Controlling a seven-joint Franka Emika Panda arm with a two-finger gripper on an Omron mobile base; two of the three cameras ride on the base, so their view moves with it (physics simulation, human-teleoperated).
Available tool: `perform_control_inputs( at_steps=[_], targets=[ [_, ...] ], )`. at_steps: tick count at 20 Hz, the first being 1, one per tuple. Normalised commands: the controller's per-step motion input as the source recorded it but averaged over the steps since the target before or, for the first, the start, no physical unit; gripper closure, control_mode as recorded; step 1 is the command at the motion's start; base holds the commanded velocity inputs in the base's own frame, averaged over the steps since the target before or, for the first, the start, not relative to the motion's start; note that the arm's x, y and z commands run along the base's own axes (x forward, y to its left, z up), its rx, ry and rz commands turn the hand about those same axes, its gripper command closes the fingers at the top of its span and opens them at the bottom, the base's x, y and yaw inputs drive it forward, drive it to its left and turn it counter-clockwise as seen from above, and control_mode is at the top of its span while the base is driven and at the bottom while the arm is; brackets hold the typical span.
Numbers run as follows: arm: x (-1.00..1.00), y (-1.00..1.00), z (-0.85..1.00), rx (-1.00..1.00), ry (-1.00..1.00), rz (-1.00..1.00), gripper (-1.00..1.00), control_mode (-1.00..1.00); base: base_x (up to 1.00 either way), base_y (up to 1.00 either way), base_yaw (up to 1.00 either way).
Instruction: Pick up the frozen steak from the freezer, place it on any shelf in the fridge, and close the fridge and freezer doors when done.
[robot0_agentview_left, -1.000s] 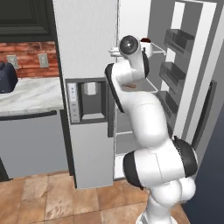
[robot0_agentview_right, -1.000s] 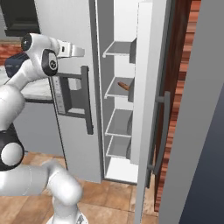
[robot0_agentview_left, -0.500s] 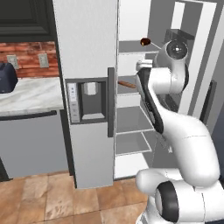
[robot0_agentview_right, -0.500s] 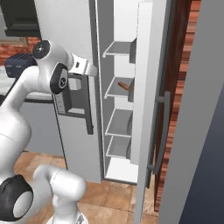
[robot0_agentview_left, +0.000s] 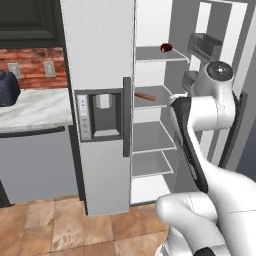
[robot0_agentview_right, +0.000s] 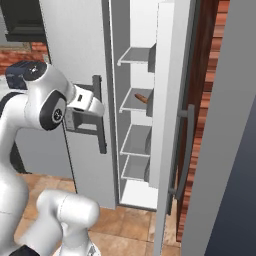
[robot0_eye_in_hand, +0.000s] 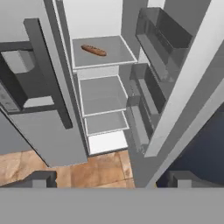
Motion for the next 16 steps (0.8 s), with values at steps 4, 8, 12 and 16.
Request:
perform_control_inputs(
  at_steps=[4, 8, 12, 16],
  targets=[
    [-1.00, -0.60, -0.02, 0.00, 0.09, 0.00, -1.00, -1.00, 0.00, 0.00, 0.00],
    [-1.00, -0.98, 0.05, 0.01, 0.02, 0.00, -1.00, -1.00, 0.00, 0.00, 0.00],
    [-1.00, -1.00, 0.04, 0.01, 0.00, 0.00, -1.00, -1.00, 0.00, 0.00, 0.00],
    [-0.88, -1.00, 0.00, 0.00, -0.04, 0.00, -1.00, -1.00, 0.00, 0.00, 0.00]
  ],
)
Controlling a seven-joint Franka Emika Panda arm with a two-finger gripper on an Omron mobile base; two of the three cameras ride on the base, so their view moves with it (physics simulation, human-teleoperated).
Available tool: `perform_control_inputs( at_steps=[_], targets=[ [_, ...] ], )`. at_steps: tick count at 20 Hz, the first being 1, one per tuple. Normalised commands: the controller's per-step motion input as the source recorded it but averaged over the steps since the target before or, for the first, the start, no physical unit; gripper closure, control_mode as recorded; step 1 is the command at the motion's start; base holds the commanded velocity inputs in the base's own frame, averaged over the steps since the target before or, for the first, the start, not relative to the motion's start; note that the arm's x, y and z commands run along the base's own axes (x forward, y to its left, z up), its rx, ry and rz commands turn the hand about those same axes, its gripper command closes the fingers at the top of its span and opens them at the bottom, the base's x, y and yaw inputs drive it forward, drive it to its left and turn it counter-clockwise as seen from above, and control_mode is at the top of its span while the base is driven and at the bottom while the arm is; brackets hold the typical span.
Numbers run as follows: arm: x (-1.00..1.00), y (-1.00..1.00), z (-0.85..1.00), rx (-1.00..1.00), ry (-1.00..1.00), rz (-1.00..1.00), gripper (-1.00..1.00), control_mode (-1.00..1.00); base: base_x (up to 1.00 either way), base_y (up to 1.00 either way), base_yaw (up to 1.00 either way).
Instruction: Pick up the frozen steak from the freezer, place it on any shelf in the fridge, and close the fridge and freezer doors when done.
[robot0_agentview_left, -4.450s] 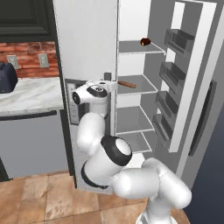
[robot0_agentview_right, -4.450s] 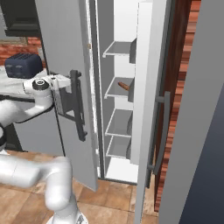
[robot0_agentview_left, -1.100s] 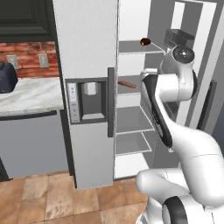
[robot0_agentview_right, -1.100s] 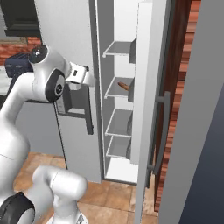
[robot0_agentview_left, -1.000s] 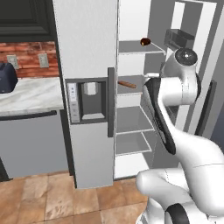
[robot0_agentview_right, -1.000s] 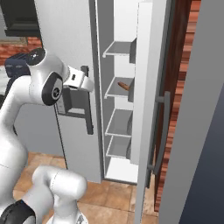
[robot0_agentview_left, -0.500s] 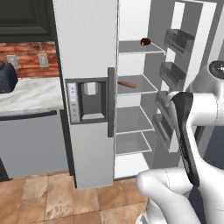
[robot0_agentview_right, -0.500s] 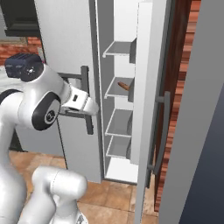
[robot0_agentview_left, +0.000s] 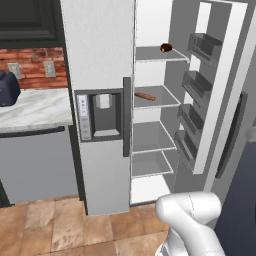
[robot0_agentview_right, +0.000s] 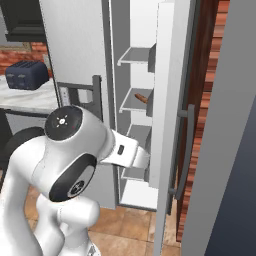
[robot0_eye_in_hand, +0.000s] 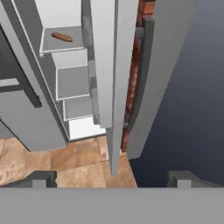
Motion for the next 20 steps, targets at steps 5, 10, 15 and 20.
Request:
perform_control_inputs(
  at_steps=[5, 10, 15, 20],
  targets=[
    [-0.40, -1.00, 0.00, 0.00, -0.12, 0.00, -1.00, -1.00, 0.00, 0.00, 0.00],
    [0.04, -0.94, 0.00, -0.02, -0.16, 0.07, -1.00, -1.00, 0.00, 0.00, 0.00],
    [0.36, -0.57, -0.08, 0.00, -0.01, 0.16, -1.00, -1.00, 0.00, 0.00, 0.00],
    [0.51, -0.50, -0.17, 0.05, 0.00, -0.07, -1.00, -1.00, 0.00, 0.00, 0.00]
  ],
)
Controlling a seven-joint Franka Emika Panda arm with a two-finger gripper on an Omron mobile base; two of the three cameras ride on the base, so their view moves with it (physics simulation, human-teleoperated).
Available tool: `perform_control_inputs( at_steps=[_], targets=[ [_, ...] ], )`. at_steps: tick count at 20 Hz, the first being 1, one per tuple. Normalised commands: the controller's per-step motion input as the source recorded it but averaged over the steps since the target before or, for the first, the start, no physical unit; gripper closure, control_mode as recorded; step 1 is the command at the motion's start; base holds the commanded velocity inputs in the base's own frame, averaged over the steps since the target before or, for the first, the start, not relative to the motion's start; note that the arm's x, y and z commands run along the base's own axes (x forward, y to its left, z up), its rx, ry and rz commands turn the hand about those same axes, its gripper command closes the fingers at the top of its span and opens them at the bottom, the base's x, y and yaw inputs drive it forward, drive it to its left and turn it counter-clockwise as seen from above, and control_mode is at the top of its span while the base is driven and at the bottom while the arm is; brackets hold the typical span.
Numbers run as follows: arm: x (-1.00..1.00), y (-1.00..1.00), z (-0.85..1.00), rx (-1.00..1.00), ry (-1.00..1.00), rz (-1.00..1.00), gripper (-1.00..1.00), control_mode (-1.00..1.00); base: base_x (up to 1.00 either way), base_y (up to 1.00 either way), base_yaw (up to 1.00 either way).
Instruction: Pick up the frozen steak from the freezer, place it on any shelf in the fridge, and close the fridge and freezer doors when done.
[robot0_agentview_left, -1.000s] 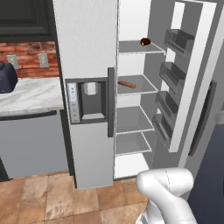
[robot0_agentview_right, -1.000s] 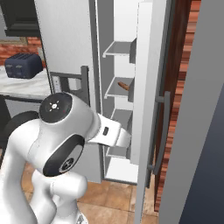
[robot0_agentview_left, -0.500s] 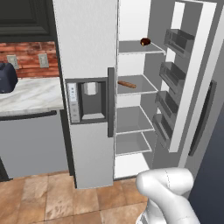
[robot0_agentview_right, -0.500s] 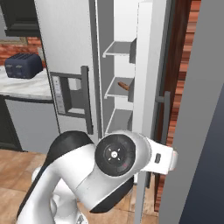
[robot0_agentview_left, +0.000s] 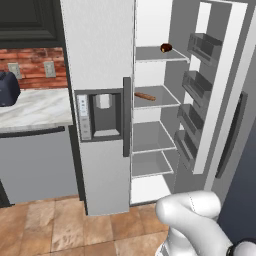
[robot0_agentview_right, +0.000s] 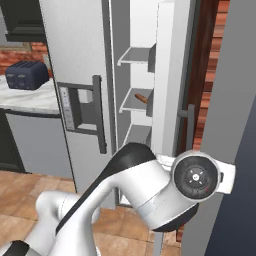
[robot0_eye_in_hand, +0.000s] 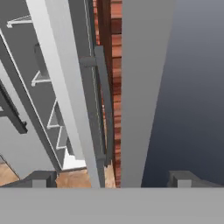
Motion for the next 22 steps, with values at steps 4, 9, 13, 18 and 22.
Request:
perform_control_inputs(
  at_steps=[4, 9, 13, 18, 22],
  targets=[
    [0.74, -0.31, -0.04, 0.04, 0.00, -0.10, -1.00, -1.00, 0.00, 0.00, 0.00],
    [0.67, -0.39, -0.12, 0.03, 0.00, -0.06, -1.00, -1.00, 0.00, 0.00, 0.00],
    [0.65, -0.45, -0.19, 0.02, 0.00, -0.01, -1.00, -1.00, 0.00, 0.00, 0.00],
    [0.53, -0.60, -0.11, 0.05, 0.00, 0.00, -1.00, -1.00, 0.00, 0.00, 0.00],
    [0.45, -0.55, -0.06, 0.07, 0.00, 0.00, -1.00, -1.00, 0.00, 0.00, 0.00]
  ],
)
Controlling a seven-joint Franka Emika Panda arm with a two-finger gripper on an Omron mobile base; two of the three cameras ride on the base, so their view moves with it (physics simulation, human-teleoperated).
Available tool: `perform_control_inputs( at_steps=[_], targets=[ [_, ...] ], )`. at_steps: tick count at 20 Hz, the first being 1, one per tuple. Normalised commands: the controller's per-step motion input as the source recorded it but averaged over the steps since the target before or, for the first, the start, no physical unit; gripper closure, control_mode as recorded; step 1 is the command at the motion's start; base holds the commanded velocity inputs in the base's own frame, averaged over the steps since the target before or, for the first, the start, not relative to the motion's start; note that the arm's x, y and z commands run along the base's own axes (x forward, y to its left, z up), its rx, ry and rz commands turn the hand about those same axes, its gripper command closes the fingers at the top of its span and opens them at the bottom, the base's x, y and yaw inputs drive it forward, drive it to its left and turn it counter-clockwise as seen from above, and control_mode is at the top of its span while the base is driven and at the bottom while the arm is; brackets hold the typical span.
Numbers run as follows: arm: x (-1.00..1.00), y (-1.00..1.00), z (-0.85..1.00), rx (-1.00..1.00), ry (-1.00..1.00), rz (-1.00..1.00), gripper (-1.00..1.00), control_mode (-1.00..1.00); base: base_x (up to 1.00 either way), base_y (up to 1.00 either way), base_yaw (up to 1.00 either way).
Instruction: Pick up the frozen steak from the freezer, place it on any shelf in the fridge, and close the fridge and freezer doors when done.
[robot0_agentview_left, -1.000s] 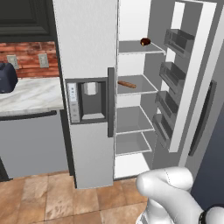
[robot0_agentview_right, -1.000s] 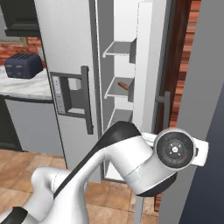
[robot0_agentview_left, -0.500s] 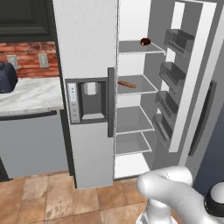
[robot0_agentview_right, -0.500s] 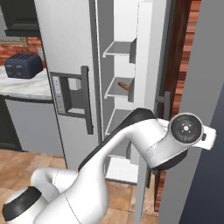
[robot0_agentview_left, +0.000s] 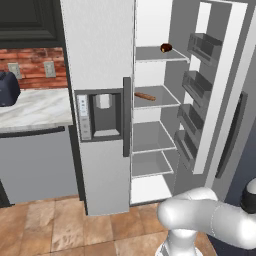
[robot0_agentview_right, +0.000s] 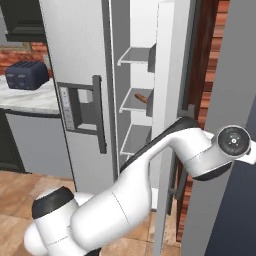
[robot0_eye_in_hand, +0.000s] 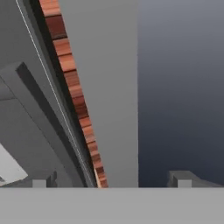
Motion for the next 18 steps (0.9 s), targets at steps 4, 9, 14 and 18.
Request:
perform_control_inputs(
  at_steps=[4, 9, 14, 18],
  targets=[
    [0.47, -0.36, -0.01, 0.10, 0.00, 0.00, -1.00, -1.00, 0.00, 0.00, 0.00],
    [0.32, -0.01, -0.02, 0.10, 0.00, -0.03, -1.00, -1.00, 0.00, 0.00, 0.00],
    [0.06, 0.07, -0.11, 0.15, -0.01, -0.07, -1.00, -1.00, 0.00, 0.00, 0.00],
    [0.24, 0.04, -0.01, 0.18, -0.01, -0.08, -1.00, -1.00, 0.00, 0.00, 0.00]
  ],
)
